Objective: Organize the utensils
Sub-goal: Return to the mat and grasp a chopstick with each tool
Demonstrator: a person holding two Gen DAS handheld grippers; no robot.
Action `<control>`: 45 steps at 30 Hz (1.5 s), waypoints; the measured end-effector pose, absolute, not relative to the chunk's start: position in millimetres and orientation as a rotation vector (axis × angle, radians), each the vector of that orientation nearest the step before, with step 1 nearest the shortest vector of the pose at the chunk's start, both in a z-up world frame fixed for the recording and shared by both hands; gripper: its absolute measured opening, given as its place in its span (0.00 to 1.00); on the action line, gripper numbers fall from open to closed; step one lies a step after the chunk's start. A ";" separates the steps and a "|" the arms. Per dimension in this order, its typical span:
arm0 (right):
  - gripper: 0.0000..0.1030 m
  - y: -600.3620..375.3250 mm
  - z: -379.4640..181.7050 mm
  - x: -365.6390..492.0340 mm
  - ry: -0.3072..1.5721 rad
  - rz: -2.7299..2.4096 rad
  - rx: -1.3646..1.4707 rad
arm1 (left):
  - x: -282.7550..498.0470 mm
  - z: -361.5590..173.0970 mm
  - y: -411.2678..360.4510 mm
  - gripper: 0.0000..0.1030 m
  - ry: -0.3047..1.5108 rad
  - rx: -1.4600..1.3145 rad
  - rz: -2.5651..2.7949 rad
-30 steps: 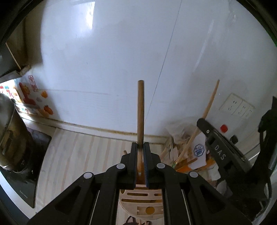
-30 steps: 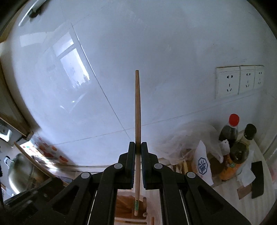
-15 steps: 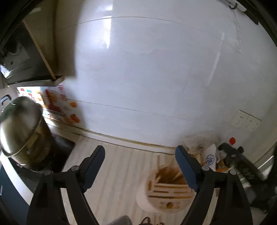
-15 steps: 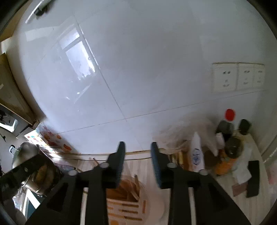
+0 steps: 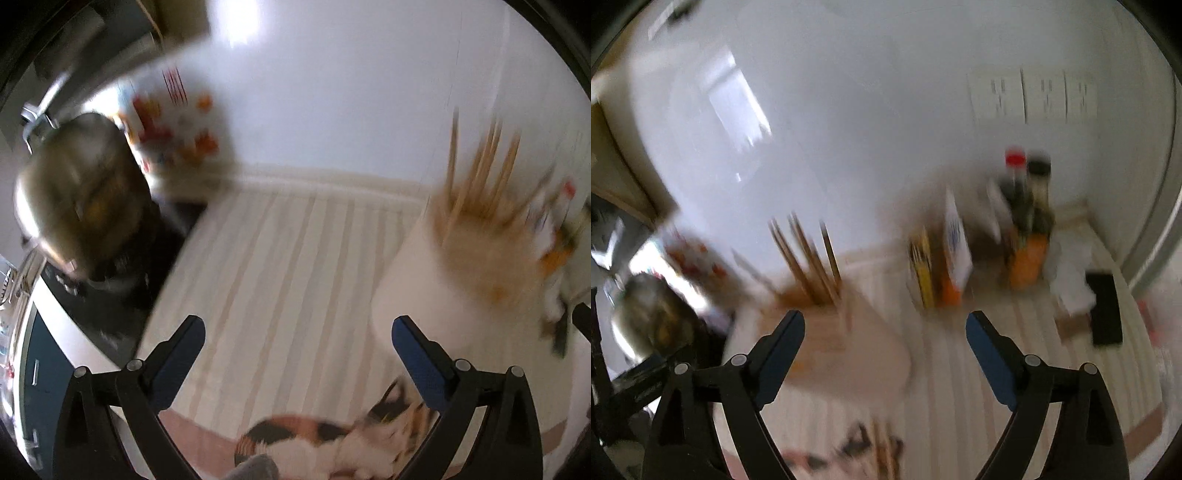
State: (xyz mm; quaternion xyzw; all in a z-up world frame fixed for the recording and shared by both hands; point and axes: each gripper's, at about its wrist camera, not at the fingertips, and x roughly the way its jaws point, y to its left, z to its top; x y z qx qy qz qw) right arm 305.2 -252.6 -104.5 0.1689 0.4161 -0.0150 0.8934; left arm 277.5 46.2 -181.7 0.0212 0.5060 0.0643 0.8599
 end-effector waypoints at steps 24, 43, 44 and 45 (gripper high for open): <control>0.06 -166.9 -331.1 257.3 1.477 0.029 0.144 | 217.8 -348.8 26.0 1.00 1.386 0.228 0.102; 0.06 -335.9 -308.5 214.1 1.435 -0.278 0.268 | 199.9 -357.6 -94.3 0.67 1.475 0.192 -0.240; 0.06 -342.7 -309.0 210.1 1.434 -0.288 0.276 | 199.3 -360.4 -98.4 0.64 1.481 0.209 -0.242; 0.06 -341.6 -310.4 210.0 1.433 -0.293 0.281 | 198.5 -362.2 -101.5 0.57 1.484 0.217 -0.241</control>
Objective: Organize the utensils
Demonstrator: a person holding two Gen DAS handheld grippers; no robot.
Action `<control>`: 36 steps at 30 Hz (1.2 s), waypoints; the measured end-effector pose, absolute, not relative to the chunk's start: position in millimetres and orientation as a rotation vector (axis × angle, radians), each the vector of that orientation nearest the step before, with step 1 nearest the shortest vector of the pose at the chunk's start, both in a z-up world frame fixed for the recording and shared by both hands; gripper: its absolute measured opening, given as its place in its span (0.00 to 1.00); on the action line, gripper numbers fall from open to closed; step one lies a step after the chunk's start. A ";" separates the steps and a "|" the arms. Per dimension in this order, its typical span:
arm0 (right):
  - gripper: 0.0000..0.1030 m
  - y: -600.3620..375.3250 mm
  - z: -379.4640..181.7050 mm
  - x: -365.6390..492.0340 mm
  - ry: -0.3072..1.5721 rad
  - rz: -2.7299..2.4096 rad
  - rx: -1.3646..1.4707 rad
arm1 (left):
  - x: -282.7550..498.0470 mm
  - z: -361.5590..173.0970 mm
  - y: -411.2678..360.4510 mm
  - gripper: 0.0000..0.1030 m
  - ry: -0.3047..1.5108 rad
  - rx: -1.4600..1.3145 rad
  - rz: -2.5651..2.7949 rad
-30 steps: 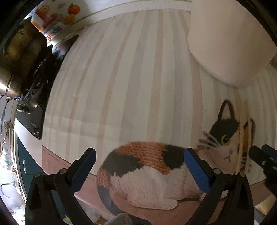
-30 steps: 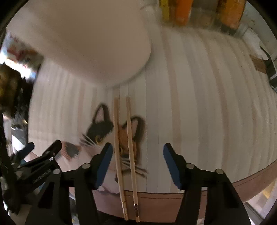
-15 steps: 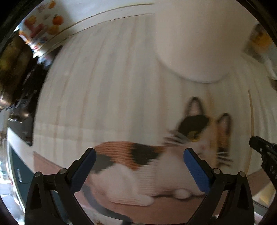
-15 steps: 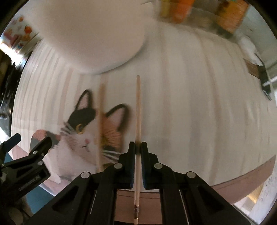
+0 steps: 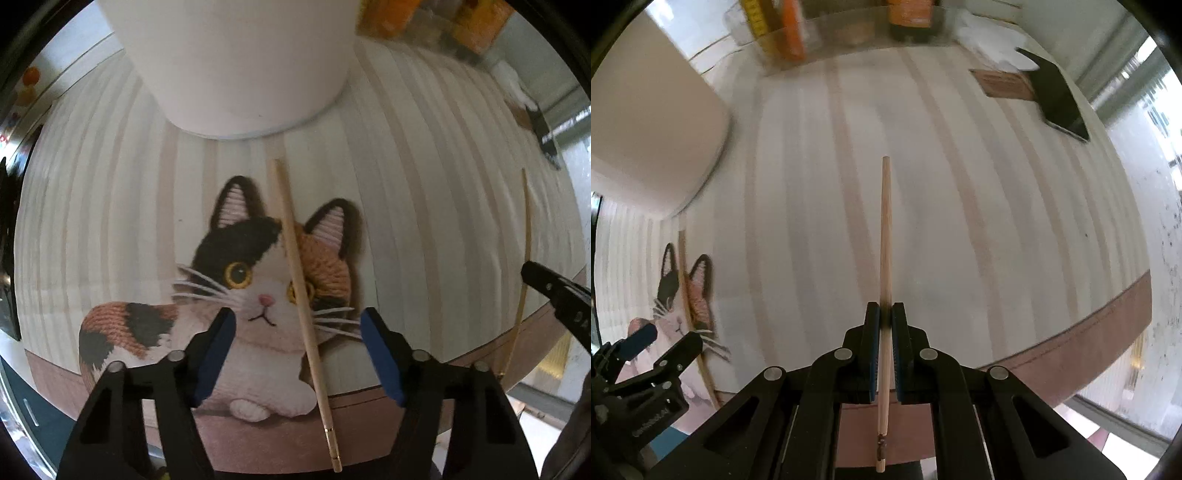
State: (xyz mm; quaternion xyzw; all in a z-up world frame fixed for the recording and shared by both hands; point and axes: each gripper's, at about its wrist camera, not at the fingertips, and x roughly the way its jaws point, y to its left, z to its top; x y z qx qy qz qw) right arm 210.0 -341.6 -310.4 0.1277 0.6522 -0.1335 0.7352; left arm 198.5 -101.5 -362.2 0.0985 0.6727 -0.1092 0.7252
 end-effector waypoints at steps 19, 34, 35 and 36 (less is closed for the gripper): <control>0.06 -306.1 -320.5 199.7 1.439 -0.223 0.326 | 217.1 -349.6 -41.1 0.05 1.440 0.203 -0.073; 0.07 -219.1 -344.7 240.7 1.531 -0.067 0.171 | 227.8 -358.2 7.5 0.06 1.480 0.118 -0.045; 0.07 -216.3 -346.1 245.1 1.534 -0.070 0.170 | 230.1 -357.9 9.1 0.07 1.482 0.112 -0.048; 0.07 -209.4 -346.6 249.3 1.537 -0.074 0.173 | 237.6 -358.6 12.1 0.08 1.484 0.112 -0.050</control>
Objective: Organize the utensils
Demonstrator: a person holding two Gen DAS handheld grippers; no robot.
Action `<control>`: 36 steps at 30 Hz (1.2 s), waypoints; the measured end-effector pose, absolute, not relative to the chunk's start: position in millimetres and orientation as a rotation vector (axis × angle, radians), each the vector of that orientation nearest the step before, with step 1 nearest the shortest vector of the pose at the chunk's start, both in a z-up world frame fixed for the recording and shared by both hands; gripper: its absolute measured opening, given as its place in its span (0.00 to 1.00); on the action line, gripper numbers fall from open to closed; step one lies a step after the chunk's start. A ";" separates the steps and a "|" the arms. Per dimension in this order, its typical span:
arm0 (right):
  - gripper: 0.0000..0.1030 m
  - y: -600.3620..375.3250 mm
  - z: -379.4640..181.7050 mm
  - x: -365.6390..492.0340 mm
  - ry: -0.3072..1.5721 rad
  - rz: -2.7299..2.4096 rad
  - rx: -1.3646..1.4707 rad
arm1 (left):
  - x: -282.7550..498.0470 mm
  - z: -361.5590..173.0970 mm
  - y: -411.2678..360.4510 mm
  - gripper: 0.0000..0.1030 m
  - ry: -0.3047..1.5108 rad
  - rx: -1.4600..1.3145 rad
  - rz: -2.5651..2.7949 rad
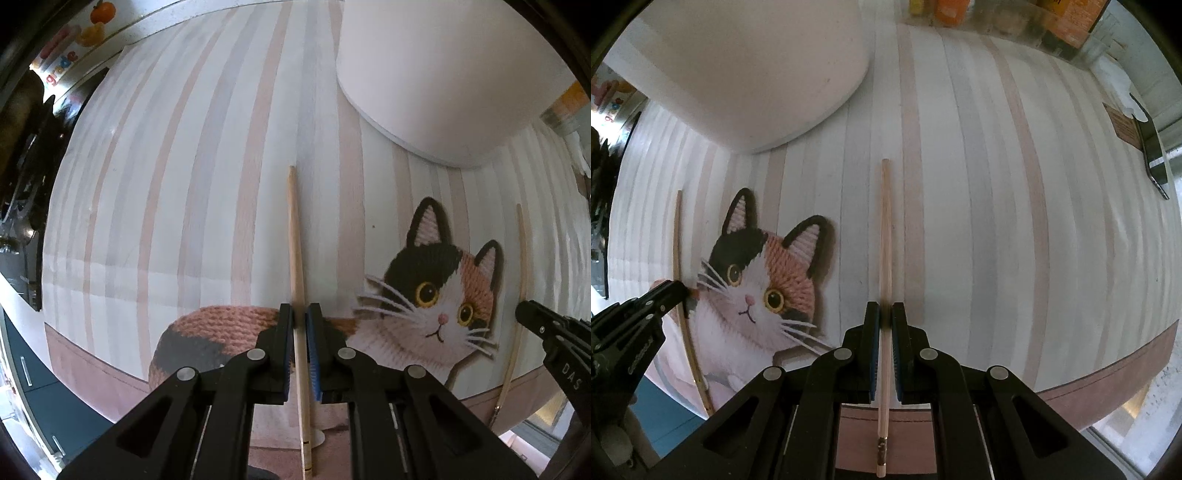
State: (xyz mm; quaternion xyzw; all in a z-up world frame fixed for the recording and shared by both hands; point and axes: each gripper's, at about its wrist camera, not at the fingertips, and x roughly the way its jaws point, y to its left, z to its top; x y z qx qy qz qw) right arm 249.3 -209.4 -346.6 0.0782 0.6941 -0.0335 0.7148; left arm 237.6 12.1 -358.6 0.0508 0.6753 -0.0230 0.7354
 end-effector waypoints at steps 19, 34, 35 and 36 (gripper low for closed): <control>0.07 -196.1 -327.7 251.1 1.460 -0.114 0.133 | 252.8 -307.6 14.7 0.04 1.269 0.156 0.008; 0.06 -207.5 -220.0 256.5 1.164 -0.122 0.143 | 256.9 -195.3 37.9 0.03 0.991 0.040 0.062; 0.06 -210.0 -209.4 256.7 1.128 -0.121 0.156 | 257.7 -186.5 39.8 0.03 0.971 0.028 0.062; 0.06 -213.1 -201.9 258.5 1.106 -0.122 0.166 | 257.9 -180.6 41.0 0.03 0.956 0.022 0.062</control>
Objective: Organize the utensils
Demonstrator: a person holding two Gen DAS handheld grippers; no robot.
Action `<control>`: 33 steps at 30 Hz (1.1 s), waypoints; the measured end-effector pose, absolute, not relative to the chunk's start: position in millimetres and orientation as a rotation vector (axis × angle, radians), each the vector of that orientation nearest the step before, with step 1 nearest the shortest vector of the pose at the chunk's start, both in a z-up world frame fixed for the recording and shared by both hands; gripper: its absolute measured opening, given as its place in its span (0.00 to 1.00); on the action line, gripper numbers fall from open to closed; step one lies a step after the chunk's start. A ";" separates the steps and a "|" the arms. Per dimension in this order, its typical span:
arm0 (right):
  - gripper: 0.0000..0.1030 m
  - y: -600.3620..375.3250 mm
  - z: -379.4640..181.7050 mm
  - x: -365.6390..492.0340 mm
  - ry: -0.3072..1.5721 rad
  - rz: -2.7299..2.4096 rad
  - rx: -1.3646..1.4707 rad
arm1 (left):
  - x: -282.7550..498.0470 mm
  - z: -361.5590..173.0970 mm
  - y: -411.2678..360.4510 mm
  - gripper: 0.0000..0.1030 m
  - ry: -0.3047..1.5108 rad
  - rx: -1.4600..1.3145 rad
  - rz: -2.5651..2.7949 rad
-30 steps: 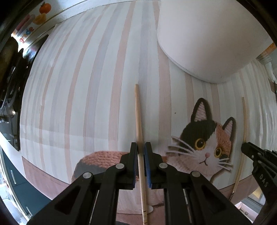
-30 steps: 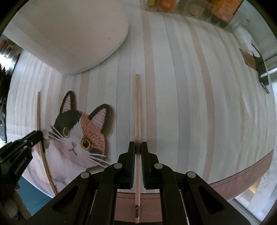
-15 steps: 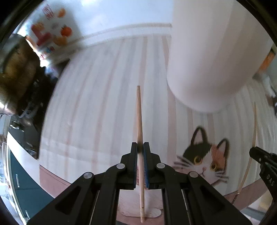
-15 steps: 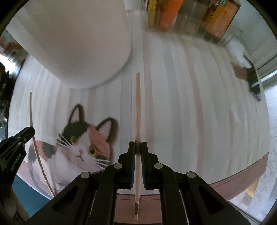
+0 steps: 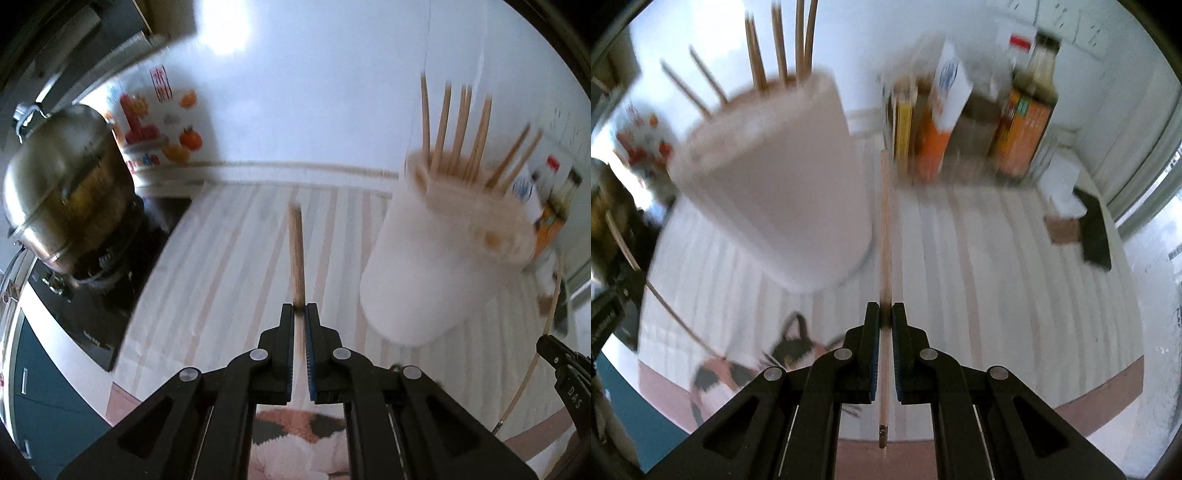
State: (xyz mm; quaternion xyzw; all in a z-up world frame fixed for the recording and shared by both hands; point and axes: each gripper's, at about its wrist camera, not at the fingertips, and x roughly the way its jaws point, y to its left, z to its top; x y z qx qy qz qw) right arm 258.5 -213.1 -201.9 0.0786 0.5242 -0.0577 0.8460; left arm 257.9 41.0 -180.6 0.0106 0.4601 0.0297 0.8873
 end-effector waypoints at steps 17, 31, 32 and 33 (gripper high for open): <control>0.06 -239.4 -79.9 278.5 0.840 -0.043 0.336 | 268.0 -91.4 64.9 0.06 0.886 -0.166 -0.052; 0.06 -225.3 -256.6 288.7 1.300 -0.093 0.324 | 320.8 -320.1 68.6 0.45 1.403 -0.054 -0.007; 0.06 -223.8 -266.4 288.7 1.321 -0.105 0.311 | 325.8 -332.4 65.3 0.45 1.426 -0.029 -0.012; 0.06 -223.3 -274.5 288.5 1.338 -0.116 0.304 | 329.0 -339.6 63.6 0.45 1.439 -0.015 -0.007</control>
